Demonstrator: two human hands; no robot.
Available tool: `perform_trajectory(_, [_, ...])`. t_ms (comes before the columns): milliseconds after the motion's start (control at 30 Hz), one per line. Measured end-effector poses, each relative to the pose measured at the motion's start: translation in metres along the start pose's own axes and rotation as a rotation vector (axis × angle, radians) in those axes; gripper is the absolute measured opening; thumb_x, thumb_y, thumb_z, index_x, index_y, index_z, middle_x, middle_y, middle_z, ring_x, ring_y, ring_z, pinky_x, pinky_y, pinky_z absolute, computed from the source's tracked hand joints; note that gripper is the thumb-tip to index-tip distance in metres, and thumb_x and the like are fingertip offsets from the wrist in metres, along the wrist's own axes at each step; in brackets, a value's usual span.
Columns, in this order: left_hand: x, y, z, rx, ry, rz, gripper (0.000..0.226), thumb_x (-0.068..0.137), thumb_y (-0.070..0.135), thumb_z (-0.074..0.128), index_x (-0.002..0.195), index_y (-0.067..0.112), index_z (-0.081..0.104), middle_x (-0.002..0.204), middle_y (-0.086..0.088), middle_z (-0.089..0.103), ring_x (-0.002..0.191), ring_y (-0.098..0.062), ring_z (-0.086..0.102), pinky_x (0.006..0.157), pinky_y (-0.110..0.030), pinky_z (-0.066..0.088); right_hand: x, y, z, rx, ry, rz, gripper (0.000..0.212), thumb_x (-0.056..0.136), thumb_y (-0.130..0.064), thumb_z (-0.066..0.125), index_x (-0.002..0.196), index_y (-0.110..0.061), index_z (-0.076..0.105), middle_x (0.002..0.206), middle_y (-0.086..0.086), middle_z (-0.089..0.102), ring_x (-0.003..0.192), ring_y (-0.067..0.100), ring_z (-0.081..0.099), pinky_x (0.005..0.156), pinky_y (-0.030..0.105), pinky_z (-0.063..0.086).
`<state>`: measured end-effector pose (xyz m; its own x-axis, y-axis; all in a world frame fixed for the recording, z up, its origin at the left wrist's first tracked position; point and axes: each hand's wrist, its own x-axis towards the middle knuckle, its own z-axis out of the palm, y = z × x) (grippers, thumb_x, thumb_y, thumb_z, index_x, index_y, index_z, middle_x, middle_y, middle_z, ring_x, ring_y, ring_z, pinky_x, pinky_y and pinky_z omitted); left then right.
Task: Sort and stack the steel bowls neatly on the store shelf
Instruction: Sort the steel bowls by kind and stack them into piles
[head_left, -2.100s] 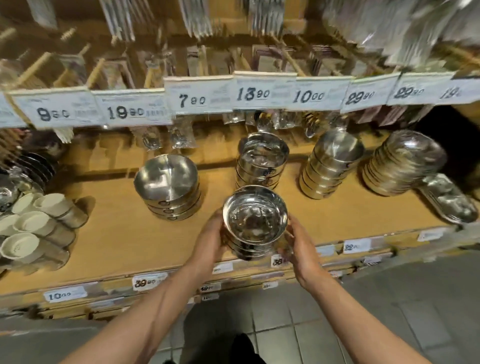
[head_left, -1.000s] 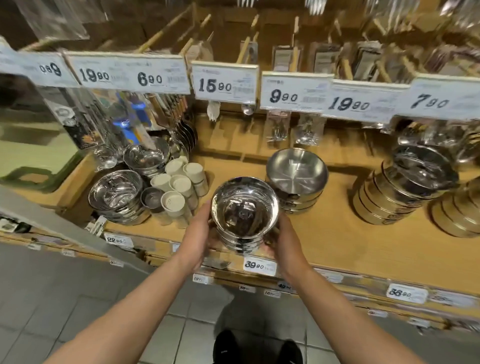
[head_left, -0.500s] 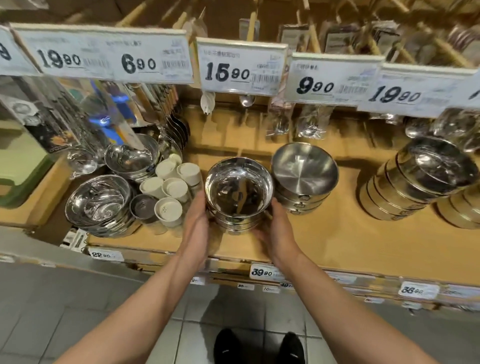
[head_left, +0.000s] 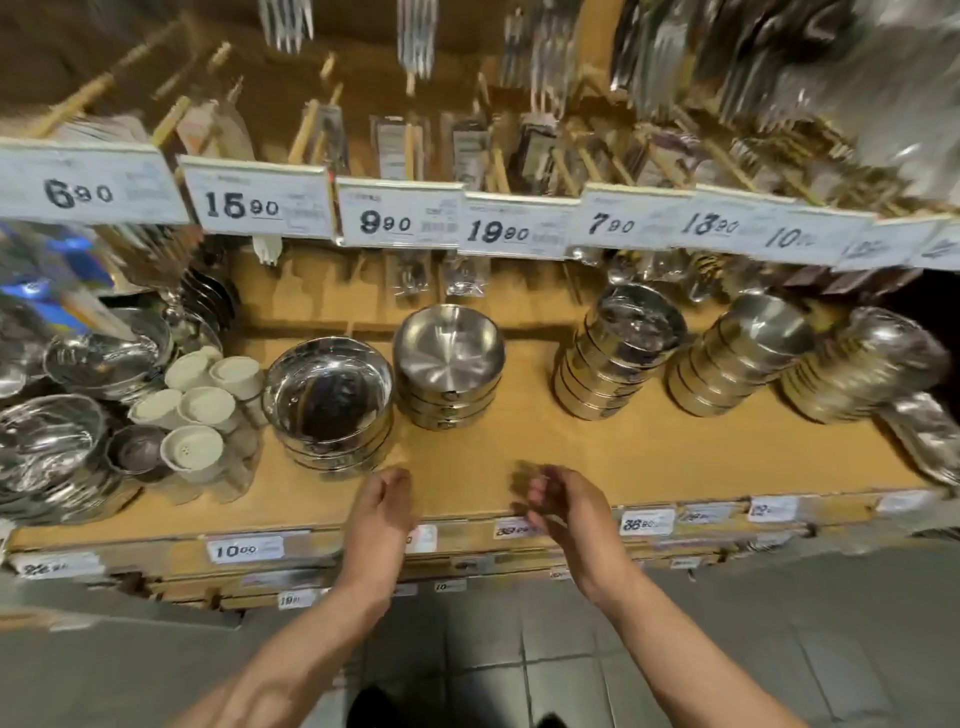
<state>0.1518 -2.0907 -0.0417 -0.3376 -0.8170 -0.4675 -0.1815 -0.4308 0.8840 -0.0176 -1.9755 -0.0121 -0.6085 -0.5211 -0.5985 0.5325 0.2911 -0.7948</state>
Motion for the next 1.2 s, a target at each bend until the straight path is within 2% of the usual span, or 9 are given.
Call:
perform_trajectory(100, [-0.008,0.022,0.047,-0.022,-0.088,0.004,0.01,0.103,0.014,0.053,0.104,0.011,0.063,0.09,-0.002,0.06,0.081,-0.018,0.056,0.071,-0.03,0.049,-0.015,-0.022,-0.067,0.074,0.098,-0.025,0.027,0.103,-0.017,0.046,0.092,-0.009,0.069,0.066,-0.001,0.067,0.066,0.013,0.065,0.071,0.03,0.052])
perform_trajectory(200, [-0.024,0.032,0.104,0.004,-0.138,0.001,0.009,0.102,0.017,0.056,0.097,0.015,0.064,0.091,-0.004,0.062,0.086,-0.022,0.059,0.079,-0.039,0.052,-0.028,-0.039,-0.138,0.128,0.149,-0.045,0.021,0.103,-0.015,0.046,0.092,-0.01,0.063,0.062,-0.001,0.061,0.066,0.016,0.058,0.073,0.032,0.051])
perform_trajectory(333, [-0.049,0.024,0.179,0.069,-0.248,0.028,0.012,0.101,0.024,0.057,0.101,0.017,0.067,0.094,-0.004,0.066,0.087,-0.021,0.063,0.071,-0.033,0.054,-0.041,-0.048,-0.226,0.119,0.201,-0.022,0.024,0.104,-0.018,0.044,0.086,-0.017,0.06,0.057,-0.006,0.058,0.06,0.013,0.054,0.062,0.028,0.039])
perform_trajectory(500, [-0.063,0.005,0.255,0.134,-0.245,0.001,0.013,0.101,0.028,0.058,0.108,0.023,0.067,0.106,-0.004,0.072,0.097,-0.02,0.068,0.071,-0.03,0.052,-0.037,-0.049,-0.306,0.157,0.223,0.021,0.022,0.106,-0.023,0.044,0.106,-0.012,0.064,0.081,0.001,0.056,0.072,0.015,0.052,0.065,0.03,0.04])
perform_trajectory(700, [-0.059,0.0,0.302,0.164,-0.263,-0.011,0.016,0.102,0.03,0.055,0.11,0.023,0.067,0.109,-0.006,0.073,0.101,-0.025,0.07,0.092,-0.046,0.058,-0.003,-0.06,-0.334,0.184,0.18,0.049,0.019,0.107,-0.022,0.044,0.104,-0.011,0.059,0.077,0.001,0.053,0.069,0.016,0.048,0.064,0.03,0.037])
perform_trajectory(800, [-0.042,0.006,0.325,0.102,-0.273,-0.034,0.017,0.102,0.026,0.056,0.113,0.021,0.068,0.112,-0.009,0.073,0.102,-0.027,0.071,0.09,-0.042,0.058,0.027,-0.078,-0.33,0.117,0.177,0.032,0.026,0.107,-0.025,0.045,0.098,-0.013,0.067,0.085,0.002,0.063,0.079,0.017,0.058,0.072,0.032,0.048])
perform_trajectory(1000, [0.011,0.017,0.382,0.041,-0.236,0.058,0.018,0.104,0.027,0.055,0.107,0.031,0.072,0.12,0.001,0.07,0.112,-0.014,0.064,0.094,-0.033,0.054,0.101,-0.128,-0.319,0.097,0.147,-0.059,0.028,0.106,-0.022,0.043,0.094,-0.02,0.067,0.071,-0.005,0.068,0.063,0.006,0.065,0.056,0.02,0.056])
perform_trajectory(1100, [0.032,0.024,0.4,0.056,-0.273,0.172,0.022,0.101,0.038,0.056,0.117,0.03,0.07,0.124,0.008,0.069,0.121,-0.016,0.062,0.103,-0.039,0.05,0.135,-0.146,-0.322,0.056,0.13,-0.126,0.02,0.106,-0.026,0.045,0.107,-0.027,0.065,0.105,0.001,0.071,0.095,0.018,0.069,0.078,0.029,0.06])
perform_trajectory(1200, [0.054,0.026,0.413,0.043,-0.297,0.197,0.039,0.105,0.036,0.052,0.141,0.023,0.055,0.136,0.005,0.066,0.122,-0.012,0.063,0.102,-0.033,0.051,0.169,-0.153,-0.326,-0.05,0.105,-0.178,0.036,0.105,-0.036,0.052,0.14,-0.029,0.055,0.144,-0.003,0.059,0.132,0.018,0.055,0.115,0.043,0.043])
